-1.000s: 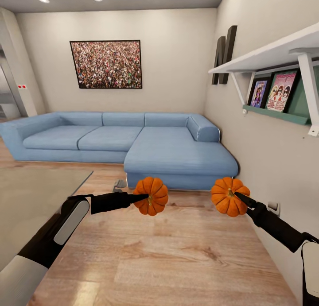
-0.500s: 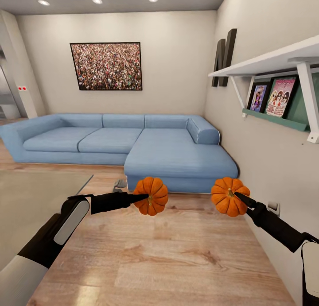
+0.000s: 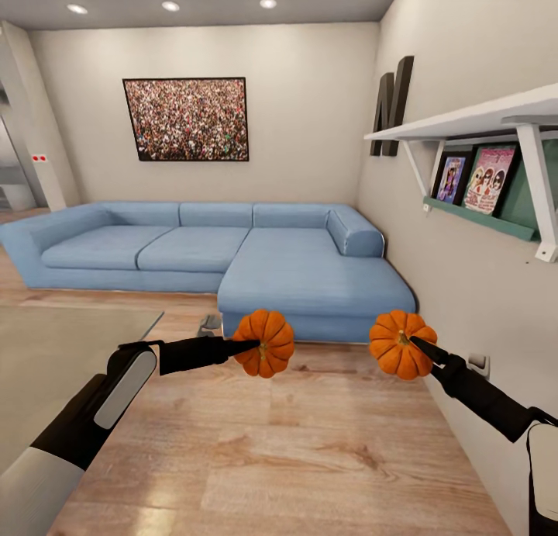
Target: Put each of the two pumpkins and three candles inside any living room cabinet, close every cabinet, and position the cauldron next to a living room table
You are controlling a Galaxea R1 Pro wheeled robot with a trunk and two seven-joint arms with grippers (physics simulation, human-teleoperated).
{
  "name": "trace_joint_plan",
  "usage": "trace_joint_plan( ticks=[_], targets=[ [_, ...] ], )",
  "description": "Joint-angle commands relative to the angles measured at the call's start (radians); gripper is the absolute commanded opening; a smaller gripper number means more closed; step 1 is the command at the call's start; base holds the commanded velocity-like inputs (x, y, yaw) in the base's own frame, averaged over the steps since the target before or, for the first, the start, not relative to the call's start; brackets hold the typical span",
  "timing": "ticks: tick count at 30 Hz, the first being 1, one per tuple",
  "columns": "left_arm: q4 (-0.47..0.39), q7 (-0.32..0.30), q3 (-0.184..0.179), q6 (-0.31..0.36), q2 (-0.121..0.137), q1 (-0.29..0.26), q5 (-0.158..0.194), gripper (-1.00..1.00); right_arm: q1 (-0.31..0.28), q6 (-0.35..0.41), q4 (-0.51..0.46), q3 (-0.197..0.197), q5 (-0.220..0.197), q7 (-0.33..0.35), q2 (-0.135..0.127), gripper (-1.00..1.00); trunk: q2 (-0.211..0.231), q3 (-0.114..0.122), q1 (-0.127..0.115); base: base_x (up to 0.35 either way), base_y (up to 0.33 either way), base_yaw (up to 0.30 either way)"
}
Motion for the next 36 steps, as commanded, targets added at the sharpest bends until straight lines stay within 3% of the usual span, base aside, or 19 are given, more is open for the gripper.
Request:
trace_joint_plan(
  ticks=[1, 36],
  targets=[
    [0.0, 0.002, -0.001, 0.006, 0.001, -0.001, 0.004, -1.0, -0.001, 0.006, 0.0, -0.002, 0.003, 0.011, 0.0, -1.0, 0.007, 0.002, -0.004, 0.0, 0.0, 0.0],
    [0.002, 0.002, -0.001, 0.005, 0.001, -0.001, 0.004, -1.0, -0.001, 0.006, 0.002, -0.002, 0.003, 0.011, 0.0, -1.0, 0.252, 0.112, -0.138, 0.0, 0.0, 0.0]
  ],
)
